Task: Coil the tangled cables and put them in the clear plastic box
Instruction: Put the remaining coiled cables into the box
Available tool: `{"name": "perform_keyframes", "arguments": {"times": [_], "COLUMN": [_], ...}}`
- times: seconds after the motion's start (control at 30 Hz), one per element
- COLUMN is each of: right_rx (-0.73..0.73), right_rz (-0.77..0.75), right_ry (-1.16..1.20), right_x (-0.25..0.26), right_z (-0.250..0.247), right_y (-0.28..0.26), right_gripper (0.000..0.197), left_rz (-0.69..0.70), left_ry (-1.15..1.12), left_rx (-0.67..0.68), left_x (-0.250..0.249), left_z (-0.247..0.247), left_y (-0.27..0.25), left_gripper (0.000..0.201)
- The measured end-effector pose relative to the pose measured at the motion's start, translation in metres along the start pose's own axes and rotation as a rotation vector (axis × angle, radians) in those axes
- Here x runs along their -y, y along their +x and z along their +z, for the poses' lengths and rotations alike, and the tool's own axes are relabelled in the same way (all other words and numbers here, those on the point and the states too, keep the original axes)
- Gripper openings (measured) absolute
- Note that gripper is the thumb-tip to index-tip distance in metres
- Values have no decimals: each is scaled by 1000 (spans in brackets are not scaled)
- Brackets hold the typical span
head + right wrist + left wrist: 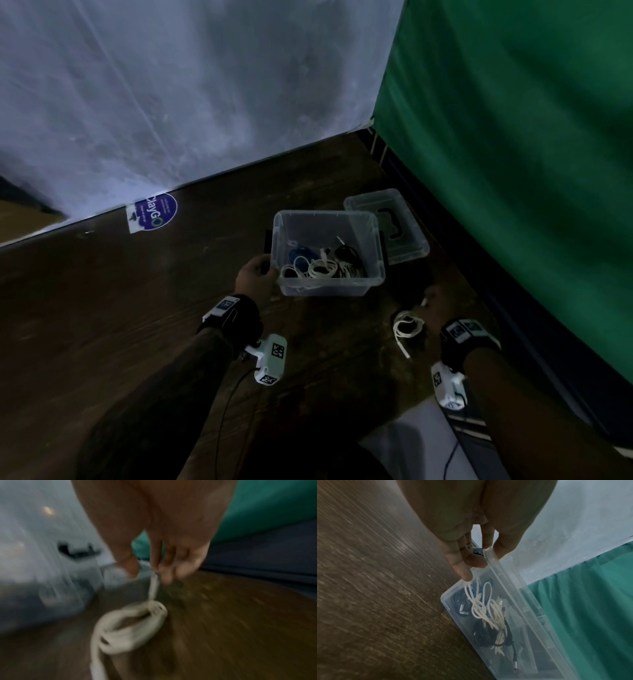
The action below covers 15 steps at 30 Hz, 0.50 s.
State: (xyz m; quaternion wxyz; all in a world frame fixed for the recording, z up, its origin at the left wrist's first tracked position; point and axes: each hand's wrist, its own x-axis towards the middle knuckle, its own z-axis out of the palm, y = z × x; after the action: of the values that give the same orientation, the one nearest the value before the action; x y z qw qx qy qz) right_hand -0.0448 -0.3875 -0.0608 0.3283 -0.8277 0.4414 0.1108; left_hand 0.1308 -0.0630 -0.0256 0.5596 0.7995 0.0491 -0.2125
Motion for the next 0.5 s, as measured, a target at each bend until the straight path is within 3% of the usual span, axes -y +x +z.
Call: {"name": "perform_keyframes", "arguments": {"times": [0.1, 0.3, 0.5], "right_rx": [79, -17, -4], "right_rz": [46, 3, -75], "right_ry": [-7, -33, 128], "right_x": [-24, -17, -17], "right_z": [30, 34, 18], "right_y": [1, 0, -9], "right_gripper": [79, 41, 26], "left_rz": [-4, -14, -10], "left_ry": [9, 13, 15], "left_rx": [1, 38, 45], "left_x": [-1, -4, -4], "left_z": [-1, -3, -5], "left_y": [-1, -1, -2], "left_gripper": [21, 25, 26]}}
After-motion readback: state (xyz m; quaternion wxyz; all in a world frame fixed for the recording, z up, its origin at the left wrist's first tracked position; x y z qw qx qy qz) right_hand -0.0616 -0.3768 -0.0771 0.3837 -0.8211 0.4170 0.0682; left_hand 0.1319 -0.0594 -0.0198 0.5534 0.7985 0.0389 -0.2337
